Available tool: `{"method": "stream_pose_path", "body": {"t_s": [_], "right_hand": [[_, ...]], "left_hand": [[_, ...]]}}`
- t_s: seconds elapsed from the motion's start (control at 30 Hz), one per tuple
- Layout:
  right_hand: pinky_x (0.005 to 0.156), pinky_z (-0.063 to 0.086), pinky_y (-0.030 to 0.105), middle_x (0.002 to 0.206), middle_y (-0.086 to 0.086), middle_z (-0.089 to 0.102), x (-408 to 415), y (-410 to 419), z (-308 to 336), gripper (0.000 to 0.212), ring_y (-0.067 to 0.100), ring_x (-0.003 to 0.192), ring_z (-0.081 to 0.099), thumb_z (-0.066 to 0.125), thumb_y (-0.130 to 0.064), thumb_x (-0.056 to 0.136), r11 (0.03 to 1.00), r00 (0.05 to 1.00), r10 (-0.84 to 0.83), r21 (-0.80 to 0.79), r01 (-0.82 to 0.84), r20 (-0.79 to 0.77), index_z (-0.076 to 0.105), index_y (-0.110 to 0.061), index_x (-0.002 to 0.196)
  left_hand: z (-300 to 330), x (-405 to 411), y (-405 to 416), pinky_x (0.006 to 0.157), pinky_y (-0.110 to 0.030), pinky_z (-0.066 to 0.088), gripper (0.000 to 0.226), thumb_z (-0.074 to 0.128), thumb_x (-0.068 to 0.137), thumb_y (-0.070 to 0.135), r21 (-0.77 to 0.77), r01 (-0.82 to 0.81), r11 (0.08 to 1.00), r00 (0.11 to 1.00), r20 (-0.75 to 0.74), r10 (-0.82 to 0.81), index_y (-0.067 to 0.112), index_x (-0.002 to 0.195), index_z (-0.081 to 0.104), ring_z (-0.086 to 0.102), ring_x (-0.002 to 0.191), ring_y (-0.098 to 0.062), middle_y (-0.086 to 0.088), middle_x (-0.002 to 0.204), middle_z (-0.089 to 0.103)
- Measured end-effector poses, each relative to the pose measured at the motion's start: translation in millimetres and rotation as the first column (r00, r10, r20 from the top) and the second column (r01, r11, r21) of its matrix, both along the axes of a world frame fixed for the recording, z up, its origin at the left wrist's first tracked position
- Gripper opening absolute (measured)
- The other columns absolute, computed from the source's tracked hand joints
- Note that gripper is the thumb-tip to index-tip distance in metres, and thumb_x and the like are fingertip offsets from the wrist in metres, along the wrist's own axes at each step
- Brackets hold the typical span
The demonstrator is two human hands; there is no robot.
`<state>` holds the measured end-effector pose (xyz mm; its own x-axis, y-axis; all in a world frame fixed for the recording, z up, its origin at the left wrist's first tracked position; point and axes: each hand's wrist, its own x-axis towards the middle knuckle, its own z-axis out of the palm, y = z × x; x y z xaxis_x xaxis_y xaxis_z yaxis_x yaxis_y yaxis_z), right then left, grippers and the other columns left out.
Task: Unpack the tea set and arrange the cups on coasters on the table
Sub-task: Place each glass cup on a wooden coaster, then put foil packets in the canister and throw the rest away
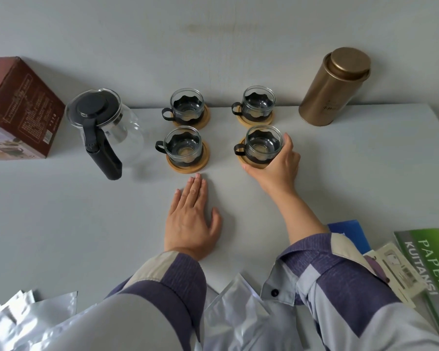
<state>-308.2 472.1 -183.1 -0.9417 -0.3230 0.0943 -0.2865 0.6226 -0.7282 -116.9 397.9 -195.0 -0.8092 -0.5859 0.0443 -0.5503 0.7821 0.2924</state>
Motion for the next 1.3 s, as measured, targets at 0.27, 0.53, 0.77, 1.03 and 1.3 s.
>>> {"method": "stream_pose_path", "body": {"t_s": [0.27, 0.53, 0.77, 1.03, 1.3], "right_hand": [[0.108, 0.029, 0.040, 0.143, 0.014, 0.036, 5.3, 11.9, 2.9, 0.123, 0.034, 0.127, 0.031, 0.087, -0.034, 0.056, 0.999, 0.997, 0.043, -0.004, -0.042, 0.067, 0.009, -0.010, 0.148], [0.106, 0.032, 0.036, 0.144, 0.012, 0.040, -1.1, 63.3, 27.1, 0.079, 0.032, 0.128, 0.038, 0.063, -0.012, 0.082, 0.981, 0.969, 0.133, 0.109, -0.158, 0.206, 0.018, -0.019, 0.147], [0.087, 0.038, 0.023, 0.126, 0.004, 0.056, -55.5, 118.1, 77.3, 0.036, 0.018, 0.110, 0.053, 0.055, -0.014, 0.089, 0.963, 0.963, 0.205, 0.139, -0.230, 0.173, 0.055, -0.024, 0.124], [0.079, 0.032, 0.012, 0.114, 0.002, 0.063, -157.7, 96.2, 139.6, 0.029, 0.016, 0.098, 0.055, 0.054, -0.009, 0.089, 0.956, 0.933, 0.294, 0.089, -0.281, -0.208, 0.066, -0.022, 0.111], [0.106, 0.032, 0.042, 0.145, 0.007, 0.035, -216.0, 46.4, 148.5, 0.042, 0.035, 0.126, 0.030, 0.033, -0.040, 0.097, 0.710, 0.801, 0.569, 0.603, -0.364, -0.186, 0.034, -0.046, 0.138]], "left_hand": [[0.9, -0.5, 0.4, 0.119, -0.030, -0.003, 0.069, 0.027, 0.091, 0.046, 0.001, 0.007, 1.000, 1.000, -0.002, -0.007, 0.017, 0.151, 0.009, -0.004, 0.144, -0.008, 0.003, 0.158, 0.001], [3.8, 1.4, 2.4, 0.119, -0.028, 0.000, 0.067, 0.037, 0.092, 0.043, 0.031, 0.008, 0.999, 0.998, -0.055, -0.006, 0.016, 0.150, 0.018, 0.005, 0.145, -0.009, 0.002, 0.158, 0.012], [28.2, -4.6, 14.9, 0.094, -0.037, 0.041, 0.036, 0.045, 0.086, 0.024, -0.096, 0.000, 0.995, 0.967, -0.254, -0.024, 0.012, 0.117, 0.059, 0.057, 0.110, -0.026, -0.004, 0.117, 0.061], [110.3, -169.0, 30.2, 0.076, -0.033, 0.046, 0.033, 0.053, 0.085, 0.015, 0.008, 0.057, 0.998, 0.881, -0.471, -0.046, 0.015, 0.118, 0.055, 0.055, 0.107, -0.023, -0.002, 0.120, 0.056], [101.7, -303.5, 53.8, 0.101, -0.033, 0.034, 0.103, 0.072, 0.075, 0.044, 0.458, 0.008, 0.889, 0.957, -0.262, 0.126, 0.007, 0.148, 0.010, 0.033, 0.135, -0.024, -0.009, 0.149, 0.030]]}}
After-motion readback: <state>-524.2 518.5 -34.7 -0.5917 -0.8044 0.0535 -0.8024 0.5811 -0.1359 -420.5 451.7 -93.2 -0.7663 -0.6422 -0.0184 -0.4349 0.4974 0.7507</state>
